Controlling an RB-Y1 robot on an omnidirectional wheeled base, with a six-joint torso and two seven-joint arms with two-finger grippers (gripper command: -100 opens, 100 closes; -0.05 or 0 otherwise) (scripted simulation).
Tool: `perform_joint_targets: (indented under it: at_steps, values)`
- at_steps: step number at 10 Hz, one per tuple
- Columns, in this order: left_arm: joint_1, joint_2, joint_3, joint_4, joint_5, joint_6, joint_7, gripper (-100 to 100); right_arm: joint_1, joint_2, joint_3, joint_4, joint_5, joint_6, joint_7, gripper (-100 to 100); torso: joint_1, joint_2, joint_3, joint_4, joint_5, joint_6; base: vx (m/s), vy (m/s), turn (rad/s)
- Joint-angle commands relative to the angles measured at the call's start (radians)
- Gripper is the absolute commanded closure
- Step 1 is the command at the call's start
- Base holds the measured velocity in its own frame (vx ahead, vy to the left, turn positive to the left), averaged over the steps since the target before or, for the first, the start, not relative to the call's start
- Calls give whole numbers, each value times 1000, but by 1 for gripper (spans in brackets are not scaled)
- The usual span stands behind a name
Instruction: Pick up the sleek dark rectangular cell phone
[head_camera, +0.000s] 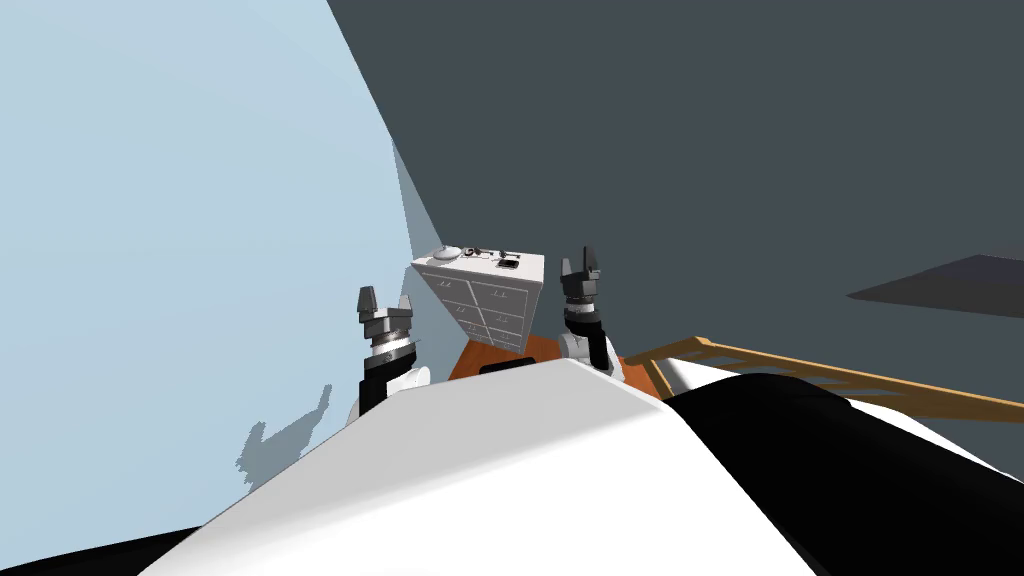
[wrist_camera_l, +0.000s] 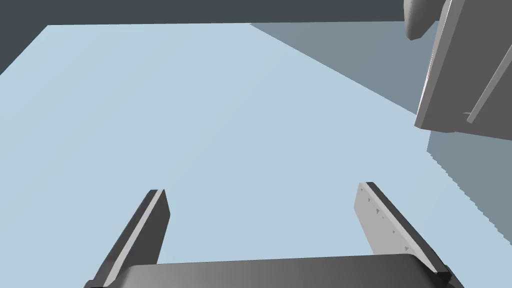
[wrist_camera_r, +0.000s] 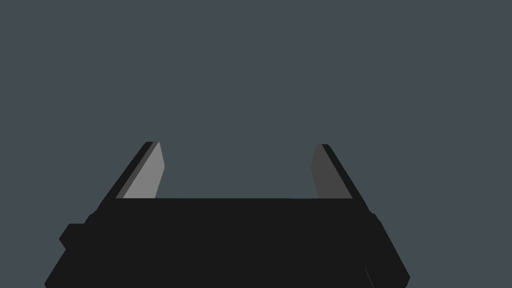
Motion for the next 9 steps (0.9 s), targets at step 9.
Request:
perform_joint_targets:
  at_steps: [9]
  values:
    - [0, 0, 0, 0, 0, 0, 0, 0, -3, -263, 88, 113, 42, -64, 21, -100, -2, 6, 3, 1, 0, 0, -96, -21, 5]
